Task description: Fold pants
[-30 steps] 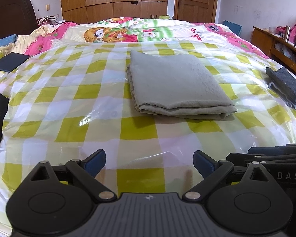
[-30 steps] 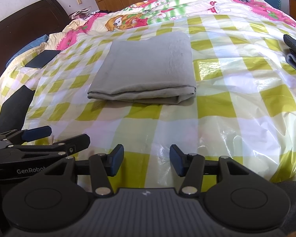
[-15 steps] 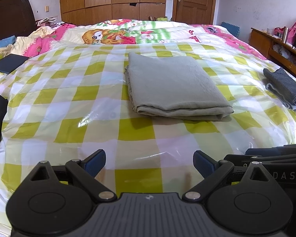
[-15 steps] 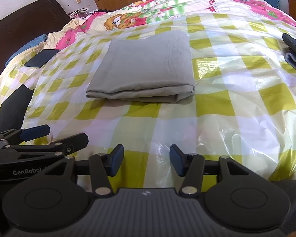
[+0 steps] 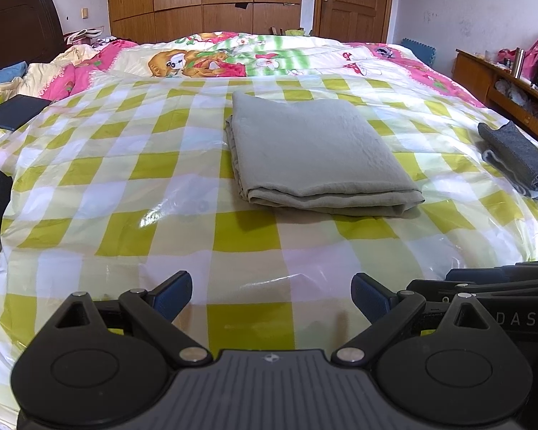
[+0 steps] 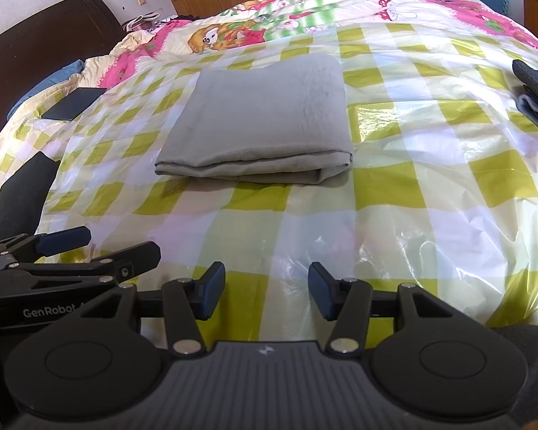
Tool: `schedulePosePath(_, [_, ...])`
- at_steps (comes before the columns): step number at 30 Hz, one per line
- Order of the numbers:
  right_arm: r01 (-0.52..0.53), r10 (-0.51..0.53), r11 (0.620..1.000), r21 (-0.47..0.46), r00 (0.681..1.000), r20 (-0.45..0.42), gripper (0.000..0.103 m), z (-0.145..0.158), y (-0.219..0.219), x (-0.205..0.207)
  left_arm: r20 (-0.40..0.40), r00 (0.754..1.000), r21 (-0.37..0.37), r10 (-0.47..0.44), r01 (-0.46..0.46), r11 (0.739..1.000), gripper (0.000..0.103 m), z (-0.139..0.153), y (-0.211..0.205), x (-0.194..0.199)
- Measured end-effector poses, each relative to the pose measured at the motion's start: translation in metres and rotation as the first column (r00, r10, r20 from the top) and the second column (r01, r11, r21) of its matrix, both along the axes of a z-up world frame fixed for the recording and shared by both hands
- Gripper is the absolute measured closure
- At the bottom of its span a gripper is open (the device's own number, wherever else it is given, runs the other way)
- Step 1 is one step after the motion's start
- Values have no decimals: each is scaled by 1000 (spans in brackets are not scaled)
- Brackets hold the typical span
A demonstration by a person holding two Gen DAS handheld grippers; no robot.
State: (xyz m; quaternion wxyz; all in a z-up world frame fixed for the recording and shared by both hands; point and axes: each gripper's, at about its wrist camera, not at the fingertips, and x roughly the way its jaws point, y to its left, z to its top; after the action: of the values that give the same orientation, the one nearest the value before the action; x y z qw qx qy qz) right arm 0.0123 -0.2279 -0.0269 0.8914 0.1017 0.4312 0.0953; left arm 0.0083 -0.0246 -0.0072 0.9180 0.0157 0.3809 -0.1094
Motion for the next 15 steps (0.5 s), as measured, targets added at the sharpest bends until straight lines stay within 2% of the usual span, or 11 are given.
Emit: schedulePosePath(15, [0,0,1000,-2,1000,-3,50,0,0,0,-4,1000,-5,-7,7,1000,0,-3,0,-1])
